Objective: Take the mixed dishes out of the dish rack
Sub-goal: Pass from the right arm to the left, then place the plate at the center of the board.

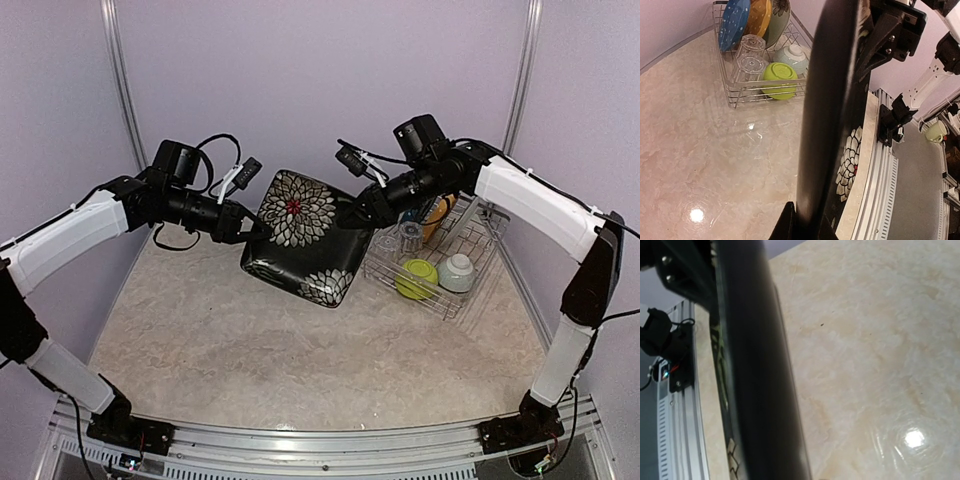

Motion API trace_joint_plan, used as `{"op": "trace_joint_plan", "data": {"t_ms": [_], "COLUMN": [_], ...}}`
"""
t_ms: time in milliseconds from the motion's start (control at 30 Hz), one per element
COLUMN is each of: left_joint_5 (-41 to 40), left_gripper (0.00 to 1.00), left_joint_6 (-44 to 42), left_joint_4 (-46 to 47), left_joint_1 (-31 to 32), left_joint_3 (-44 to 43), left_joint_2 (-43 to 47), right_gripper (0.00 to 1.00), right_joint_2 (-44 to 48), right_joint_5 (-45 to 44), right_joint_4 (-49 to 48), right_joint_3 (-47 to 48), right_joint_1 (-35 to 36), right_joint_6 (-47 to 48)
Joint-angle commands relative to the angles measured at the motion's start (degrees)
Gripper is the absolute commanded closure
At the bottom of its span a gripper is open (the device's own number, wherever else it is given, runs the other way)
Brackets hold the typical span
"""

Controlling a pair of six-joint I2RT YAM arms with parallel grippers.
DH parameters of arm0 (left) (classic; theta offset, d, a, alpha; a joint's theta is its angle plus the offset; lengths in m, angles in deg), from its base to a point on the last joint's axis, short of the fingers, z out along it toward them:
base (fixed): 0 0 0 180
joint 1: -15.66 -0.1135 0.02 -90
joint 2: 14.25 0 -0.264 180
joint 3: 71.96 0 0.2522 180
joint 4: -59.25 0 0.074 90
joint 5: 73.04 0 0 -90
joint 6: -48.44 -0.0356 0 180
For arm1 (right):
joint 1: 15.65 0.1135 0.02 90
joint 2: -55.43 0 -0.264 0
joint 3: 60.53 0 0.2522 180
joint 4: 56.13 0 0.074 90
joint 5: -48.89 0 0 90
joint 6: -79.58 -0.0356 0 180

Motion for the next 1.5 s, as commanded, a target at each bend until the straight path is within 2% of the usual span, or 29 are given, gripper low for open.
{"op": "trace_joint_plan", "data": {"t_ms": [0,100,167,233,400,533,700,767,933,1100,1233,1333,1467], "left_joint_5": [1.23,0.7,0.75,0.7,2.0,3.95,3.87,1.47,-6.76,-23.83,-32.05,-35.61,-34.67], "left_gripper": [0.98,1.0,1.0,1.0,1.0,1.0,1.0,1.0,1.0,1.0,1.0,1.0,1.0], "left_joint_6": [-0.47,2.87,5.36,6.7,9.84,14.02,21.35,24.74,31.36,39.36,46.43,51.19,52.93], "left_joint_4": [-1.32,0.49,1.6,1.89,2.38,4.1,7.28,9.37,13.87,16.12,19.02,21.7,27.07], "left_joint_1": [0.28,0.07,-0.51,-1.0,-2.75,-5.35,-9.39,-11.15,-15.73,-17.26,-17.48,-17.44,-16.8], "left_joint_3": [0.12,1.68,2.6,2.97,3.82,5.08,6.82,7.76,10.56,12.05,13.11,13.95,14.37], "left_joint_2": [-0.31,0.86,1.6,2.17,2.88,3.48,3.8,4.13,6.11,7.75,7.55,6.88,5.32], "right_gripper": [1.0,1.0,0.93,0.82,0.43,0.2,0.06,0.01,0.01,0.01,0.01,0.01,0.01], "right_joint_2": [1.64,1.82,1.85,1.76,2.29,4.2,7.01,8.25,12.4,18.08,20.3,20.68,20.86], "right_joint_5": [3.75,1.78,0.88,0.54,-1.21,-2.92,-5.09,-7.32,-16.6,-25.04,-27.67,-28.16,-28.42], "right_joint_4": [-4.15,-4.59,-4.95,-5.32,-6.51,-9.41,-13.78,-15.21,-17.81,-21.26,-21.45,-20.53,-18.76], "right_joint_3": [1.82,1.85,1.9,1.84,1.74,0.08,-2.82,-3.96,-7.86,-12.49,-13.98,-14.16,-14.36], "right_joint_1": [0.74,0.63,0.55,0.33,-0.73,-2.38,-5.15,-6.08,-8.07,-9.32,-10.03,-10.27,-10.36], "right_joint_6": [-0.33,-1.03,-1.81,-2.32,-3.11,-5.72,-8.88,-9.87,-11.31,-12.24,-11.79,-11.37,-10.81]}}
